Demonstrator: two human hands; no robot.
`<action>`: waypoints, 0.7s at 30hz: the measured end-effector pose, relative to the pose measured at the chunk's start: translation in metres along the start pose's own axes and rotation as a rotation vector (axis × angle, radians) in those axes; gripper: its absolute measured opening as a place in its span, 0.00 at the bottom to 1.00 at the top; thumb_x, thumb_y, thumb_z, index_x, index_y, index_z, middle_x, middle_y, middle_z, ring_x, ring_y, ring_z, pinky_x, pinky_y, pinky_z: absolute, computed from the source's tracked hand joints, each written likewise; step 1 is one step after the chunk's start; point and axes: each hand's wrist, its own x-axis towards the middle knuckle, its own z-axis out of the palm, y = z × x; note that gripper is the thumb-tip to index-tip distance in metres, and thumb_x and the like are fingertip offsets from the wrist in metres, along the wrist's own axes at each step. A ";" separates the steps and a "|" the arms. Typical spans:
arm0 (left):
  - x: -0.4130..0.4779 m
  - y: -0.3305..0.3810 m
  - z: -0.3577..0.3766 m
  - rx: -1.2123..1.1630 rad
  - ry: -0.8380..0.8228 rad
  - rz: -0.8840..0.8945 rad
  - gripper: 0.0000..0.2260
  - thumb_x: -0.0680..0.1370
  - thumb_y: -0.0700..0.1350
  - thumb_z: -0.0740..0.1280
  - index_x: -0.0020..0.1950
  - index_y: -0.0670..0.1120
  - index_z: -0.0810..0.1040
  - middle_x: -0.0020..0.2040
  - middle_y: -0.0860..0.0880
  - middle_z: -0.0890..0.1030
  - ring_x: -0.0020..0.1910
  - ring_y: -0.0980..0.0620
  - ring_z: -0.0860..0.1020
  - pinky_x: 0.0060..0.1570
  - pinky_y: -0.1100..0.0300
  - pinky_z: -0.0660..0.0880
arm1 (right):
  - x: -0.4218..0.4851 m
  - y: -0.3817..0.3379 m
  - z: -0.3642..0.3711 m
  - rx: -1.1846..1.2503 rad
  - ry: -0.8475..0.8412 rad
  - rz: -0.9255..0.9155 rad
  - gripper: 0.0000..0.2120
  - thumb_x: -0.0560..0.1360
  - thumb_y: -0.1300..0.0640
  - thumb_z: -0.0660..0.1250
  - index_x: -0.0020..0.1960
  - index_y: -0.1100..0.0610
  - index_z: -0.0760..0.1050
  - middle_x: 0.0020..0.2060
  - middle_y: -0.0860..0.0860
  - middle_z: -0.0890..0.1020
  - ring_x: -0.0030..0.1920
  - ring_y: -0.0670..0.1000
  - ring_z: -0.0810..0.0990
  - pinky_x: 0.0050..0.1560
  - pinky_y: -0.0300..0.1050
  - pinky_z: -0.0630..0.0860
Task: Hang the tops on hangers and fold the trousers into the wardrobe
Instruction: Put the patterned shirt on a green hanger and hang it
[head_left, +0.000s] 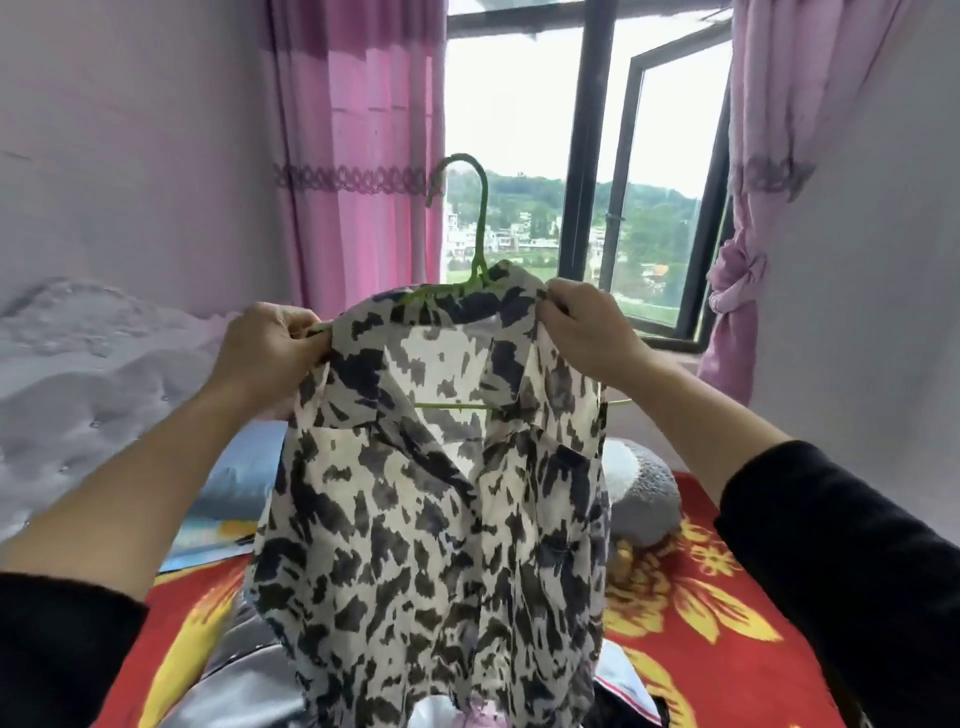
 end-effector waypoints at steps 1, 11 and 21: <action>-0.009 0.000 -0.009 0.010 0.013 -0.023 0.16 0.75 0.52 0.70 0.33 0.42 0.79 0.25 0.46 0.74 0.24 0.52 0.66 0.28 0.61 0.64 | -0.002 -0.004 0.002 0.028 -0.019 -0.009 0.16 0.79 0.59 0.57 0.32 0.55 0.64 0.28 0.49 0.68 0.28 0.49 0.65 0.30 0.45 0.62; -0.115 -0.019 -0.125 0.155 0.188 -0.298 0.19 0.75 0.50 0.70 0.36 0.33 0.76 0.27 0.45 0.71 0.28 0.51 0.65 0.29 0.61 0.63 | -0.033 -0.083 0.060 0.235 -0.184 -0.041 0.09 0.73 0.67 0.62 0.47 0.61 0.80 0.44 0.51 0.82 0.44 0.50 0.78 0.45 0.46 0.76; -0.214 -0.042 -0.313 0.310 0.221 -0.410 0.24 0.68 0.62 0.68 0.36 0.40 0.78 0.31 0.48 0.75 0.34 0.51 0.70 0.36 0.56 0.70 | -0.053 -0.322 0.135 0.442 -0.569 -0.437 0.13 0.77 0.49 0.66 0.41 0.57 0.80 0.35 0.54 0.81 0.33 0.48 0.77 0.40 0.40 0.75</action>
